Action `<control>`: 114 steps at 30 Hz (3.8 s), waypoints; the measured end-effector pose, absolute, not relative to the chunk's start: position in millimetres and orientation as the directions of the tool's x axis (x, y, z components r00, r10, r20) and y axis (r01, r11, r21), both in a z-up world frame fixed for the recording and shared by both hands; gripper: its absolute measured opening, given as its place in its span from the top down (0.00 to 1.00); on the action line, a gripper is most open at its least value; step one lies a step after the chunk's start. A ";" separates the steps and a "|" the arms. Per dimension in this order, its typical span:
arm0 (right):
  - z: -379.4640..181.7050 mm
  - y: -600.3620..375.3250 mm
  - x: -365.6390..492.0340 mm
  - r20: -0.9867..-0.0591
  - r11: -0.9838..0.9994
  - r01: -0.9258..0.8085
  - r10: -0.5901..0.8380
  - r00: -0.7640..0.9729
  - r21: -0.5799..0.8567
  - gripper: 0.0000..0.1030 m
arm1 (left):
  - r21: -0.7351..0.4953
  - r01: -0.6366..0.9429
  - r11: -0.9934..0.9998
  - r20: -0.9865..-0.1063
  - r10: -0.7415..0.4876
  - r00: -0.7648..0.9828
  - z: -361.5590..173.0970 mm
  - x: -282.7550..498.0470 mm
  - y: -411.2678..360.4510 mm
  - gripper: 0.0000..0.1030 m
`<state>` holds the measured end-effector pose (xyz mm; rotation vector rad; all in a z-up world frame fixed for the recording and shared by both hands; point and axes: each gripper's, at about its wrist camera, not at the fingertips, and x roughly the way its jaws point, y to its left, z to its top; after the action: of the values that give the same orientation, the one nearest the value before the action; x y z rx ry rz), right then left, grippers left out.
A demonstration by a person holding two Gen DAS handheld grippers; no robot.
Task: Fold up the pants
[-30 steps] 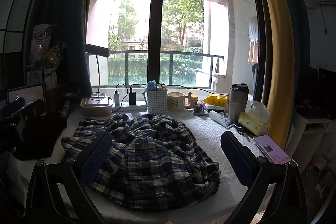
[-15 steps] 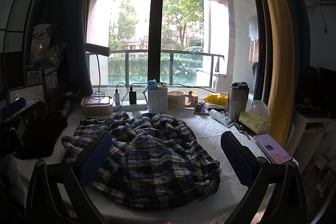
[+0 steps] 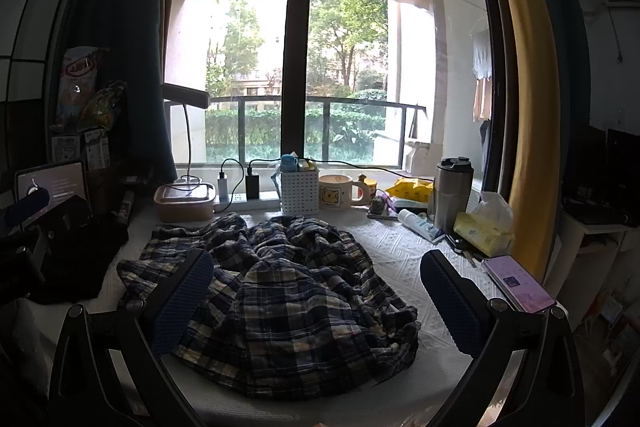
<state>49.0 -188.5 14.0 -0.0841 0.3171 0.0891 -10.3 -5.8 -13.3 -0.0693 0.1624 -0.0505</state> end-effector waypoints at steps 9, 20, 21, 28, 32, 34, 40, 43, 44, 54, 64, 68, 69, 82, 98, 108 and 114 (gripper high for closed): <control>15.3 -187.9 48.3 -0.314 0.992 -0.102 0.076 0.947 -0.070 0.00 | -0.074 0.045 0.996 -0.157 -0.056 0.986 -14.0 -12.0 -4.7 0.01; 14.8 -187.6 48.3 -0.314 0.992 -0.103 0.076 0.946 -0.070 0.00 | -0.076 0.057 0.995 -0.158 -0.068 0.985 -13.6 -13.2 -4.4 0.01; 14.8 -187.5 48.2 -0.314 0.992 -0.103 0.076 0.947 -0.071 0.00 | -0.076 0.057 0.995 -0.158 -0.069 0.985 -13.7 -13.2 -4.5 0.01; 13.8 -187.6 48.2 -0.317 0.992 -0.103 0.074 0.946 -0.074 0.00 | -0.085 0.046 0.995 -0.159 -0.059 0.986 -13.8 -12.8 -3.5 0.01; 12.6 -188.9 50.2 -0.323 0.992 -0.101 0.072 0.944 -0.073 0.00 | -0.078 0.058 0.995 -0.158 -0.069 0.985 -12.9 -12.3 -4.7 0.01; 12.3 -189.1 51.9 -0.323 0.992 -0.099 0.070 0.944 -0.073 0.00 | -0.070 0.060 0.996 -0.157 -0.071 0.985 -12.8 -11.6 -5.5 0.01; 11.7 -193.4 65.3 -0.339 0.990 -0.122 0.092 0.936 -0.068 0.00 | -0.071 0.063 0.996 -0.196 -0.076 0.978 -13.9 6.7 4.4 0.01; 7.6 -198.6 87.8 -0.374 0.986 -0.154 0.117 0.920 -0.070 0.00 | -0.105 0.091 0.990 -0.256 -0.115 0.960 -13.4 34.5 18.8 0.01; 6.2 -200.7 97.1 -0.388 0.983 -0.167 0.127 0.913 -0.073 0.00 | -0.120 0.092 0.988 -0.274 -0.122 0.954 -13.7 45.7 25.5 0.01; -2.3 -240.5 229.8 -0.568 0.969 -0.245 0.194 0.800 -0.013 0.08 | -0.064 0.022 0.998 -0.470 -0.049 0.881 -43.8 165.6 72.9 0.01; -16.8 -248.6 344.8 -0.656 0.952 -0.294 0.171 0.735 -0.082 0.27 | -0.060 -0.031 0.998 -0.655 -0.016 0.756 -89.4 260.5 119.4 0.07; -32.4 -246.4 385.6 -0.695 0.939 -0.326 0.164 0.700 -0.107 0.30 | -0.060 -0.069 0.996 -0.726 0.004 0.688 -110.0 289.2 133.9 0.11; -38.0 -245.5 396.2 -0.710 0.933 -0.344 0.169 0.684 -0.110 0.31 | -0.060 -0.076 0.995 -0.740 0.006 0.673 -114.7 295.2 137.4 0.15; -111.5 -239.9 473.7 -0.836 0.858 -0.468 0.406 0.369 0.210 0.48 | -0.075 -0.042 0.996 -0.804 -0.036 0.594 -141.7 313.2 139.1 0.81; -59.2 -204.1 454.1 -0.661 0.876 -0.355 0.058 0.749 -0.326 0.77 | 0.084 0.009 0.996 -0.670 0.050 0.741 -89.2 345.5 127.5 0.98; -92.2 -252.5 506.5 -0.664 0.890 -0.204 -0.136 0.735 -0.408 0.77 | 0.130 0.044 0.991 -0.694 0.059 0.717 -87.9 389.2 107.3 0.66; -96.5 -268.9 502.2 -0.715 0.918 -0.218 -0.093 0.692 -0.331 0.46 | 0.103 -0.003 0.995 -0.660 0.071 0.748 -70.6 344.5 123.6 0.30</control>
<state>502.2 -268.9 -96.5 -0.4124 0.8089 0.0717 344.5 123.6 -70.6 0.0975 0.7246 0.0404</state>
